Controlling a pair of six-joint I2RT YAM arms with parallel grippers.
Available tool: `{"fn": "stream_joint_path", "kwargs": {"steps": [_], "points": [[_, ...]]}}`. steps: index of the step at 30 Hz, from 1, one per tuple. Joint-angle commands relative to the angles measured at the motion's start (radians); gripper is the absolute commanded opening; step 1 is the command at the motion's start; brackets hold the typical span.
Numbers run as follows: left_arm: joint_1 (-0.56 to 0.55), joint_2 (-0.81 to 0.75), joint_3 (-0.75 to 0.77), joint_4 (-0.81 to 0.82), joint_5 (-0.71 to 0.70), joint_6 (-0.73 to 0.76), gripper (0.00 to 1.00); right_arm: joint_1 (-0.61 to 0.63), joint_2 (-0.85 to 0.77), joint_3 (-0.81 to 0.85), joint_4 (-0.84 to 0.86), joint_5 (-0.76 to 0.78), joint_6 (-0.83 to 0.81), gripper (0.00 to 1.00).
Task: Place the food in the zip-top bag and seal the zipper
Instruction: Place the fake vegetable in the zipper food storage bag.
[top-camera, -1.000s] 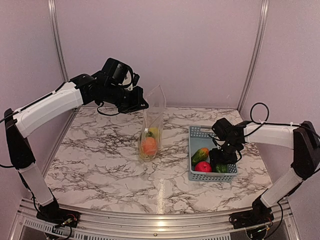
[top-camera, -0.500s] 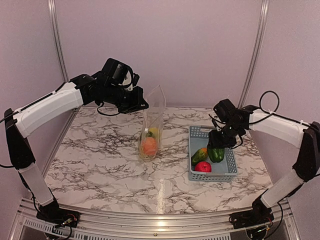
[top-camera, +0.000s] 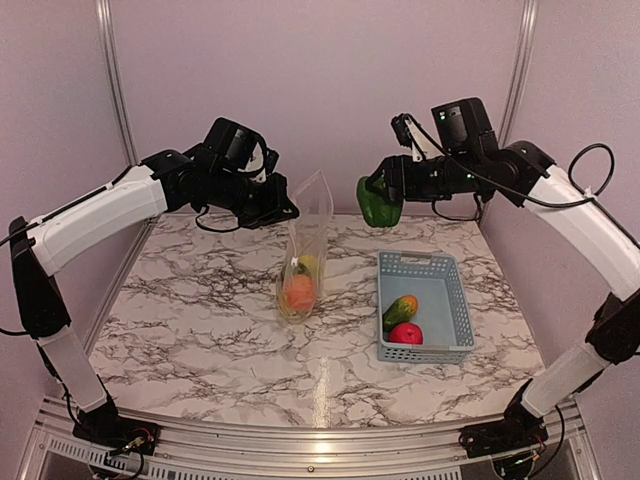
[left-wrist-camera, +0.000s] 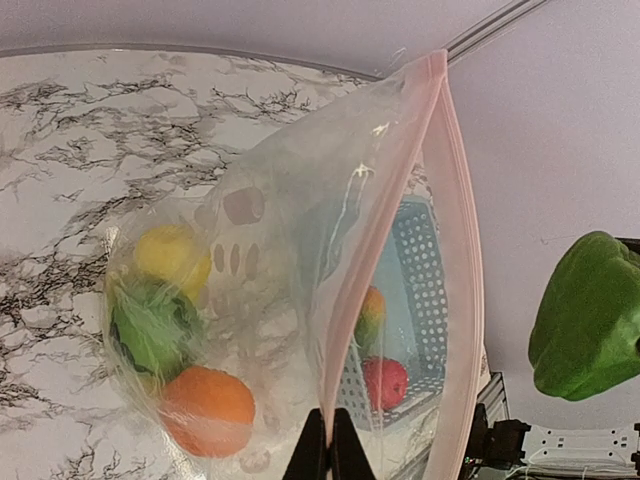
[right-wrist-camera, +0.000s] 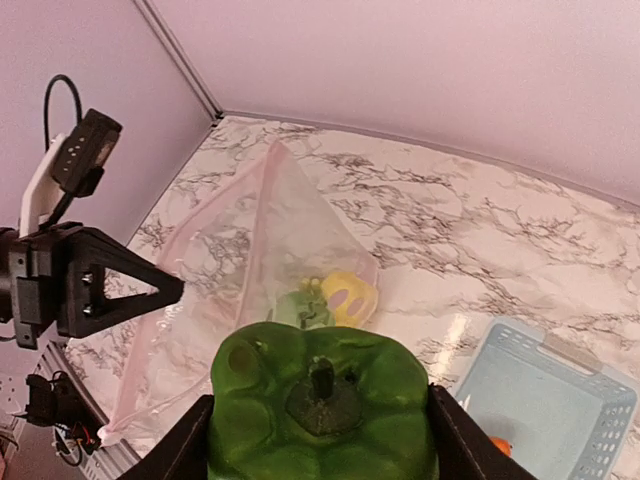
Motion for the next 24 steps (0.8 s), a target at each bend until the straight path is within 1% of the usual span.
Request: {"fn": "stream_joint_path", "kwargs": {"steps": [1, 9, 16, 24], "points": [[0.006, -0.019, -0.012, 0.009, 0.015, -0.004, 0.0, 0.05, 0.059, 0.065, 0.104, -0.087, 0.018, 0.47], [0.006, -0.014, -0.008, 0.005, 0.021, -0.005, 0.0, 0.102, 0.117, 0.118, 0.248, -0.138, 0.032, 0.45], [0.006, -0.016, -0.005, -0.001, 0.023, -0.006, 0.0, 0.137, 0.15, 0.114, 0.332, -0.146, 0.007, 0.43], [0.006, -0.016, 0.0, -0.007, 0.024, -0.006, 0.0, 0.145, 0.15, 0.071, 0.436, -0.126, -0.037, 0.42]]}}
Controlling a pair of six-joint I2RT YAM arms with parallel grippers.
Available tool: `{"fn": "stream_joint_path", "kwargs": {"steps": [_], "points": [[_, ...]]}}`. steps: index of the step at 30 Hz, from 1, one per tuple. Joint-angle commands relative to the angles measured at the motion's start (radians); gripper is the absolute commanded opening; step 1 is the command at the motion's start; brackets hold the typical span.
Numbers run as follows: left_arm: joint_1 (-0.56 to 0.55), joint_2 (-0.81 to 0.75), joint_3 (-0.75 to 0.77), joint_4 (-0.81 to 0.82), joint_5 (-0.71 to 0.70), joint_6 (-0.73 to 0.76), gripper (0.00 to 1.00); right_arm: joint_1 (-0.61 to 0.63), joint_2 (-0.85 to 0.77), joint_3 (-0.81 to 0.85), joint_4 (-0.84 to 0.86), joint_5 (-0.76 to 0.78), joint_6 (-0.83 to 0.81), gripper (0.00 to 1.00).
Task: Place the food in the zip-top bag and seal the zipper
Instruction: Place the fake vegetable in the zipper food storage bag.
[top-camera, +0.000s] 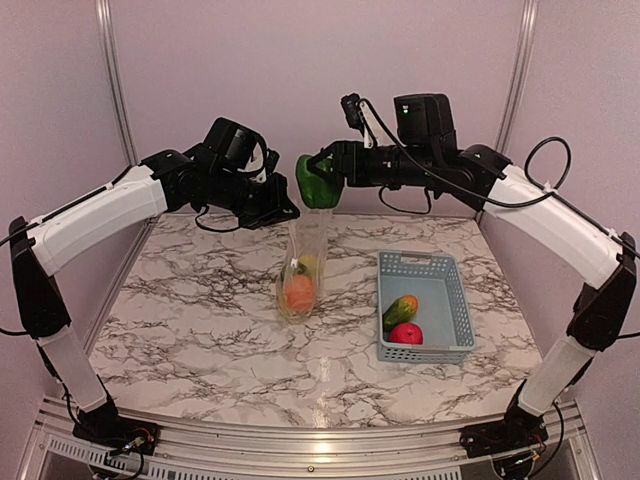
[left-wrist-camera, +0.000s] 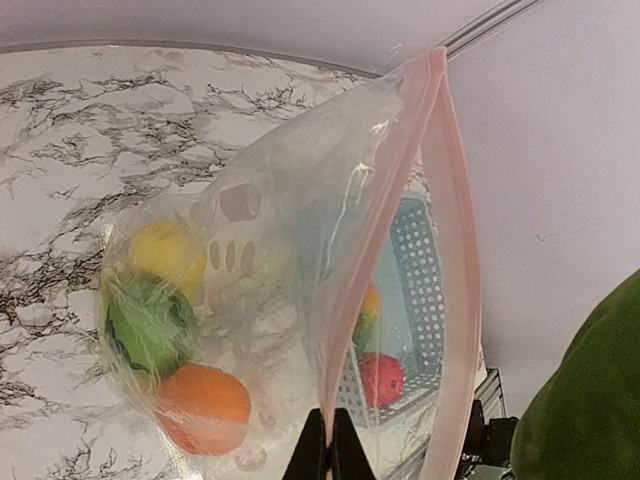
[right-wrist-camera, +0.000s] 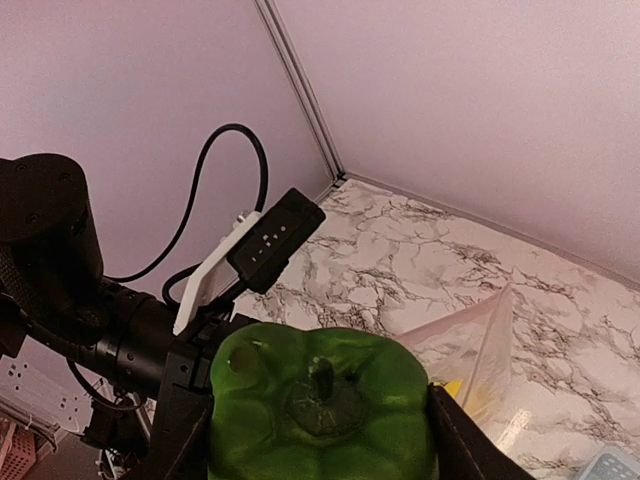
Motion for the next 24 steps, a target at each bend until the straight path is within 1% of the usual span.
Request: {"fn": "stream_joint_path", "kwargs": {"steps": [1, 16, 24], "points": [[0.005, -0.018, 0.001, -0.007, 0.01, -0.002, 0.0, 0.01, 0.004, 0.0, 0.107, 0.011, -0.039, 0.42], [0.005, -0.024, -0.005, -0.01, 0.021, 0.004, 0.0, 0.022, 0.039, -0.056, 0.216, 0.024, -0.105, 0.41], [0.005, -0.021, 0.002, -0.013, 0.029, 0.009, 0.0, 0.029, 0.023, -0.126, 0.262, 0.048, -0.14, 0.41]]}}
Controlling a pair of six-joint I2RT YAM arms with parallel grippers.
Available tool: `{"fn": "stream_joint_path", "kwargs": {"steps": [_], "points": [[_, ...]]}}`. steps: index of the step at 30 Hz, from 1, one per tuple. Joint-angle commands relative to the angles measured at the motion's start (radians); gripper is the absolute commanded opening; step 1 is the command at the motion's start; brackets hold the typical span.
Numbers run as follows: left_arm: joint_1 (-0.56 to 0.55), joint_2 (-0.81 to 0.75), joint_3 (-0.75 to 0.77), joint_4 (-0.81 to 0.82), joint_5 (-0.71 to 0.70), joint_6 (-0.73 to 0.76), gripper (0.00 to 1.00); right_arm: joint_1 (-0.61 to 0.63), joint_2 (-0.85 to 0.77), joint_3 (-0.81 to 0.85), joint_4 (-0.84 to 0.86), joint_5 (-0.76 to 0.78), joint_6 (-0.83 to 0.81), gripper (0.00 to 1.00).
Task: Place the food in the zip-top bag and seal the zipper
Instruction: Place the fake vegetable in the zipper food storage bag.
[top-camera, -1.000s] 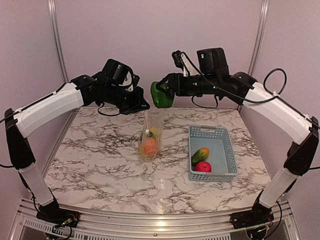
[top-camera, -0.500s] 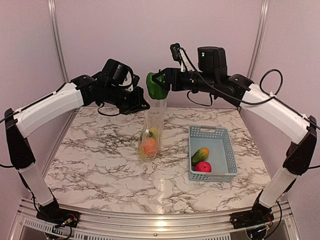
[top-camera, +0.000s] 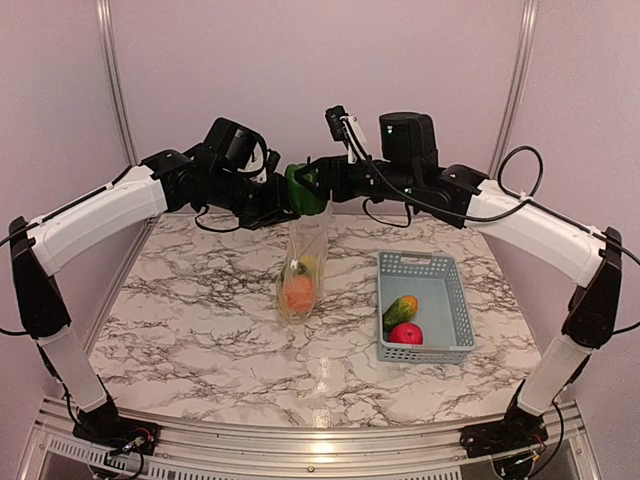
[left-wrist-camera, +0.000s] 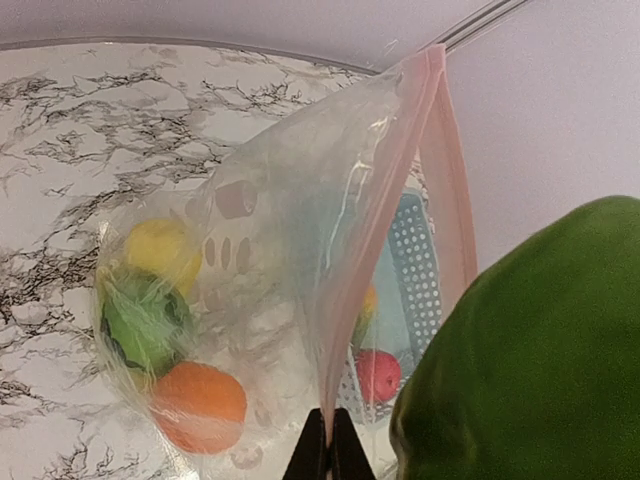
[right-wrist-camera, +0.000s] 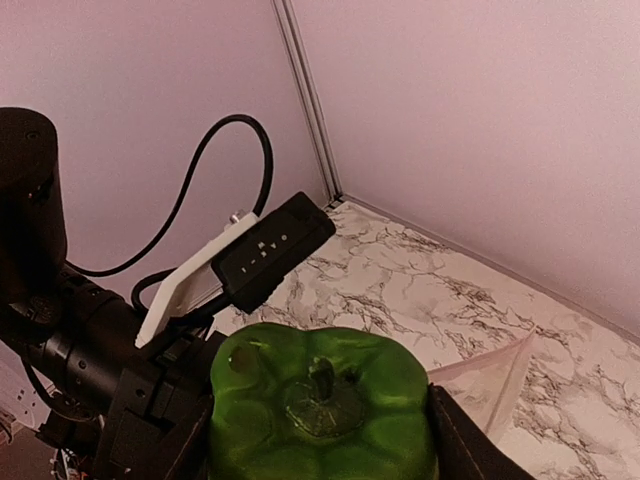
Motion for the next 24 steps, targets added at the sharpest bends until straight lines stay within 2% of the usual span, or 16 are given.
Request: {"fn": "stream_joint_path", "kwargs": {"steps": [1, 6, 17, 21, 24], "points": [[0.005, -0.019, 0.005, -0.014, 0.018, 0.009, 0.0, 0.011, -0.018, -0.038, 0.057, 0.037, -0.035, 0.41], [0.007, -0.01, 0.009, -0.014, 0.03, 0.008, 0.0, 0.011, -0.056, -0.111, 0.088, 0.118, -0.045, 0.45], [0.008, -0.007, 0.029, -0.014, 0.037, 0.003, 0.0, 0.034, -0.027, -0.117, 0.11, 0.216, -0.099, 0.46], [0.008, -0.01, 0.029, -0.013, 0.039, -0.001, 0.0, 0.052, -0.01, -0.081, 0.094, 0.236, -0.096, 0.6], [0.009, -0.012, 0.029, -0.008, 0.042, -0.003, 0.0, 0.063, -0.009, -0.038, 0.054, 0.259, -0.094, 0.79]]}}
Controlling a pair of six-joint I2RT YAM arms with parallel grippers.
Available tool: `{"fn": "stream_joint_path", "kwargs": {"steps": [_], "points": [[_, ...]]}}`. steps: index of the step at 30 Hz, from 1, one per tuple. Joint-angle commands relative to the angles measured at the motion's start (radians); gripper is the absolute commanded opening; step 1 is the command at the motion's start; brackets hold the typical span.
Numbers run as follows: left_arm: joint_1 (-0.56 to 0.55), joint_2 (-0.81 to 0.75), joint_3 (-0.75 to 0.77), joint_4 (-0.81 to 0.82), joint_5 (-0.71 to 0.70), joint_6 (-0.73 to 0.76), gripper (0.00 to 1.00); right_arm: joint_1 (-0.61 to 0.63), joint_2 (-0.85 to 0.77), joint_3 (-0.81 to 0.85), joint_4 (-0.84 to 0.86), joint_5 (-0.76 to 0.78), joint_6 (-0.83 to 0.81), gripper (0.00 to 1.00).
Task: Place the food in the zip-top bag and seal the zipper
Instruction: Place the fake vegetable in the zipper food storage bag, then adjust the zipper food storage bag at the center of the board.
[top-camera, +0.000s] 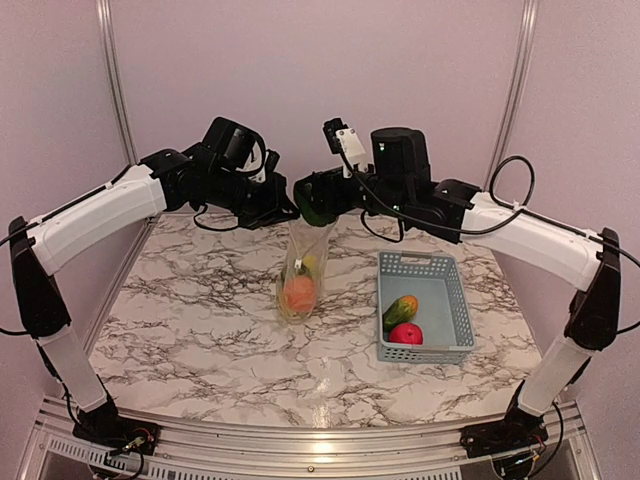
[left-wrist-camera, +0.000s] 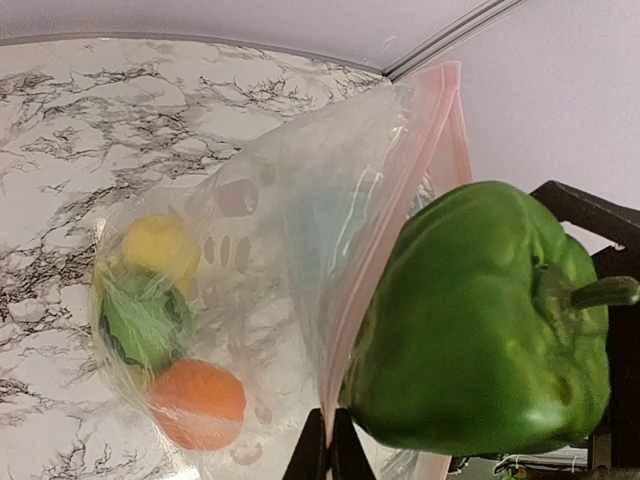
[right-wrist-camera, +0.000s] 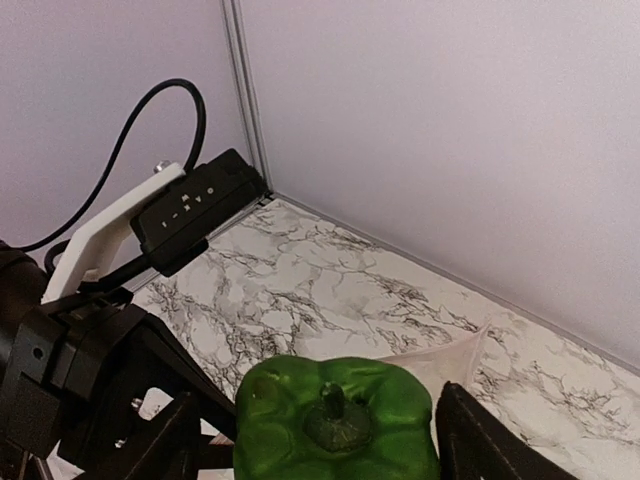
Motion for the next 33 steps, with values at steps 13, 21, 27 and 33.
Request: {"fn": "stream_joint_path", "kwargs": {"steps": [13, 21, 27, 33], "points": [[0.006, -0.025, -0.009, 0.011, 0.011, -0.005, 0.0, 0.024, -0.113, 0.105, -0.169, 0.093, 0.055, 0.83], [0.007, -0.018, -0.001, 0.009, 0.017, -0.008, 0.0, 0.024, -0.086, 0.12, -0.377, 0.14, 0.13, 0.71], [0.006, 0.001, 0.013, -0.011, 0.044, -0.009, 0.0, 0.024, 0.011, 0.196, -0.53, 0.115, 0.242, 0.65], [0.006, -0.01, 0.005, -0.009, 0.022, -0.01, 0.0, 0.024, 0.067, 0.269, -0.647, 0.174, 0.328, 0.53]]}}
